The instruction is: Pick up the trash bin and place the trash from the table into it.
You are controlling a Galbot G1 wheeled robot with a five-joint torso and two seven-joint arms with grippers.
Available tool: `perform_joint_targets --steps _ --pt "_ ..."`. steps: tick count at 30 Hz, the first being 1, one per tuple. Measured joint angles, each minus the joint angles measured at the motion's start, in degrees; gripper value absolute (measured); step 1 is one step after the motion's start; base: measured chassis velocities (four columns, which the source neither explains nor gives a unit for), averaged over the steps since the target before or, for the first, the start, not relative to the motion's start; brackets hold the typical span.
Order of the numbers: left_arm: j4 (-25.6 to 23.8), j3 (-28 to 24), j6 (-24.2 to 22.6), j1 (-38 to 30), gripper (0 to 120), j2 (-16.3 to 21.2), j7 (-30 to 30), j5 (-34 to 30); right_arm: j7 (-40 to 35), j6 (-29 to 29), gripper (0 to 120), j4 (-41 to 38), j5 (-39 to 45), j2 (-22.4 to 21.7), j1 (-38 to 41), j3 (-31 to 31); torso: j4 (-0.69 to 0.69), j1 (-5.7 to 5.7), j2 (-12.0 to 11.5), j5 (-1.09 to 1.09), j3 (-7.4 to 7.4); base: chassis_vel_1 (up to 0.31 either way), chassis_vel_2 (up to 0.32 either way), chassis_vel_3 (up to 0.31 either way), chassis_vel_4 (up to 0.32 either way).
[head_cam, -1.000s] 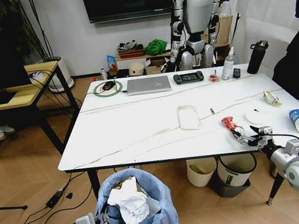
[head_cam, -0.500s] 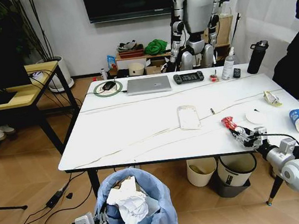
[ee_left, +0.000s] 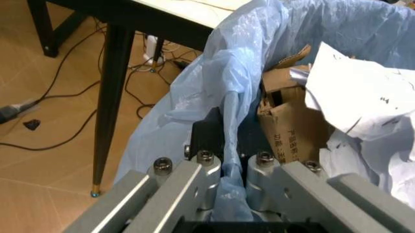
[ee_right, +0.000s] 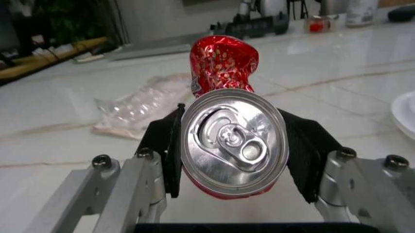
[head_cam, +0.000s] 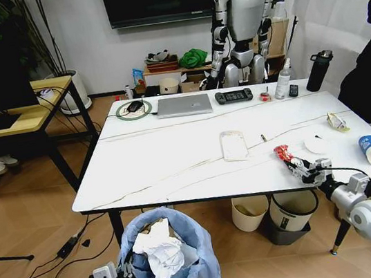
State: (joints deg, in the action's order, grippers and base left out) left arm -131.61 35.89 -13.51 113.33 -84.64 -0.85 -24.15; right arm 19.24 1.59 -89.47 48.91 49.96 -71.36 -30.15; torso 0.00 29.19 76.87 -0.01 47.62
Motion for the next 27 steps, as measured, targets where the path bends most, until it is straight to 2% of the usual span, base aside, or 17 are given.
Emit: perform_joint_targets --steps 7,9,11,13,18,20,24,25,27 --pt "0.0 0.0 -0.3 -0.1 0 0.2 0.1 -0.5 1.1 0.2 45 -7.2 3.3 -0.9 -1.5 0.6 0.00 0.00 0.0 0.01 0.00 0.000 0.000 0.000 0.000" --pt "-0.1 0.0 -0.3 -0.1 0 0.4 0.1 -0.7 2.5 0.2 45 -12.0 5.3 -1.7 -3.0 1.6 0.01 0.00 0.0 0.00 0.00 0.000 0.000 0.000 0.000" --pt "-0.1 0.0 -0.3 -0.1 0 0.4 0.1 -0.7 2.5 0.2 45 -12.0 5.3 -1.7 -3.0 1.6 0.01 0.00 0.0 0.00 0.00 0.000 0.000 0.000 0.000" --pt "-0.3 0.2 -0.4 0.2 0 0.6 0.1 -0.8 4.4 0.7 45 -18.3 6.9 -3.1 -5.2 4.4 -0.01 0.00 0.0 -0.03 0.00 0.000 0.000 0.000 0.000" --pt "-0.7 0.4 -0.4 0.4 0 0.7 0.2 -0.9 7.3 1.9 45 -26.5 7.9 -4.9 -5.2 13.5 0.00 0.00 0.0 -0.01 0.00 0.000 0.000 0.000 0.000" --pt "-0.8 0.3 -0.4 0.4 0 0.6 0.1 -0.9 8.0 2.0 45 -27.0 7.9 -5.0 -4.9 14.9 0.00 0.00 0.0 0.00 0.00 0.000 0.000 0.000 0.000" --pt "-0.8 -0.1 -0.4 0.3 0 0.5 0.1 -0.7 12.1 4.0 45 -28.1 6.7 -6.9 -0.6 26.1 0.01 0.00 0.0 0.02 0.00 0.000 0.000 0.000 0.000" --pt "-0.8 -0.1 -0.4 0.3 0 0.5 0.1 -0.7 12.1 4.0 45 -28.1 6.7 -6.9 -0.6 26.1 0.01 0.00 0.0 0.02 0.00 0.000 0.000 0.000 0.000" --pt "-0.6 -0.3 -0.4 0.3 0 0.4 0.1 -0.7 12.8 4.3 45 -28.8 6.4 -7.6 1.0 30.3 0.01 0.00 0.0 -0.01 0.00 0.000 0.000 0.000 0.000"
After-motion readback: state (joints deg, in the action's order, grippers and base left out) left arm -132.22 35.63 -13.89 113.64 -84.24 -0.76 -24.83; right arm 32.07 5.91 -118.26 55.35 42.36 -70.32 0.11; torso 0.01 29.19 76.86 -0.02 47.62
